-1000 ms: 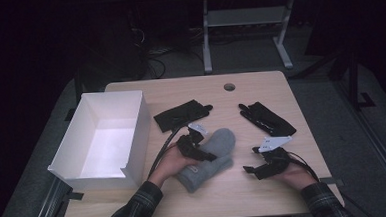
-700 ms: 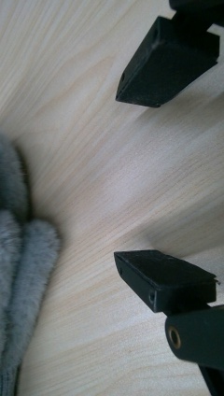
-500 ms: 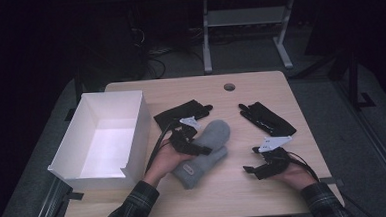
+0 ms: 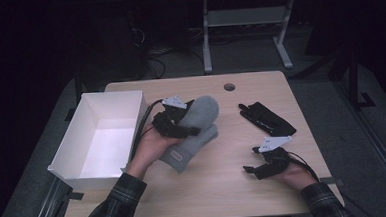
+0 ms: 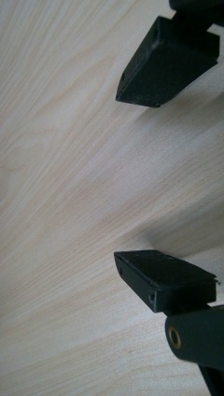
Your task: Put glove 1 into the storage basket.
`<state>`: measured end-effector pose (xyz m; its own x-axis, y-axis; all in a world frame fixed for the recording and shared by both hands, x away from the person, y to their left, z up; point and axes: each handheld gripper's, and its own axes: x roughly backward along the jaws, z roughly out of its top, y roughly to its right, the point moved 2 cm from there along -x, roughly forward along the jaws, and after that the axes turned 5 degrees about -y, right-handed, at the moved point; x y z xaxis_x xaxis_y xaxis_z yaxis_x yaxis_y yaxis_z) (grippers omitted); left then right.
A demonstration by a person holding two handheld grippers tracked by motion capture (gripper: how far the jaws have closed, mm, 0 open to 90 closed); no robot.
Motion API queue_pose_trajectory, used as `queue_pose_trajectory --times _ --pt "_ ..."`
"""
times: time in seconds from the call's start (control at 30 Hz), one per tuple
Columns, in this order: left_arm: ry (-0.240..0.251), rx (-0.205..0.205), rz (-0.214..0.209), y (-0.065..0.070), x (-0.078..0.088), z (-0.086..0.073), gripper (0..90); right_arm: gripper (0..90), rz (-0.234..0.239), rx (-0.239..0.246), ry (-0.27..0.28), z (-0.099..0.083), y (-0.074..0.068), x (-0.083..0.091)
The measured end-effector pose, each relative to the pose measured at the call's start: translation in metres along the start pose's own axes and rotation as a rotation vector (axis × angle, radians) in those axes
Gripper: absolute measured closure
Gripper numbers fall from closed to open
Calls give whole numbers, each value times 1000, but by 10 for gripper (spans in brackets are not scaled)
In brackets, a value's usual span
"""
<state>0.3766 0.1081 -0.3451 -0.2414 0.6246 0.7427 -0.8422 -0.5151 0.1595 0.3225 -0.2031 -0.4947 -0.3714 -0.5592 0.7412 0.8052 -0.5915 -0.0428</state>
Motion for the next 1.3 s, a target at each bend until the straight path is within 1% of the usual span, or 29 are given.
queue_pose_trajectory --times 0.07,0.1,0.3,0.33,0.37,0.47,0.5,0.53,0.7,0.77,0.87,0.93,1.17,1.3 --pt "0 -8 12 -2 11 4 695 191 -2 3 -1 0 0 0" --pt "6 0 16 -3 16 6 695 190 0 -1 0 0 0 0" --pt "40 9 39 -8 52 16 695 190 0 0 0 0 0 0" --pt "40 9 39 -8 52 16 695 189 0 0 0 0 0 0" --pt "47 13 51 -10 63 20 695 189 -1 1 0 0 0 0" --pt "60 11 71 -13 80 25 695 189 -2 2 -1 0 0 0" --pt "60 11 71 -13 80 25 695 189 -3 3 0 0 0 0" --pt "67 18 81 -16 90 27 695 189 -3 3 0 0 0 0" --pt "88 47 109 -22 113 26 695 188 -4 3 -1 0 0 0" --pt "100 58 120 -27 122 23 695 188 -4 3 -1 0 0 0" --pt "108 89 130 -34 133 16 695 188 -4 2 -1 0 0 0" --pt "107 104 138 -40 139 9 695 187 -5 2 -1 0 0 0" --pt "128 167 188 -59 165 -17 695 186 -7 2 -1 0 0 -1" --pt "130 206 212 -70 179 -35 695 186 -7 1 -1 0 0 -1"
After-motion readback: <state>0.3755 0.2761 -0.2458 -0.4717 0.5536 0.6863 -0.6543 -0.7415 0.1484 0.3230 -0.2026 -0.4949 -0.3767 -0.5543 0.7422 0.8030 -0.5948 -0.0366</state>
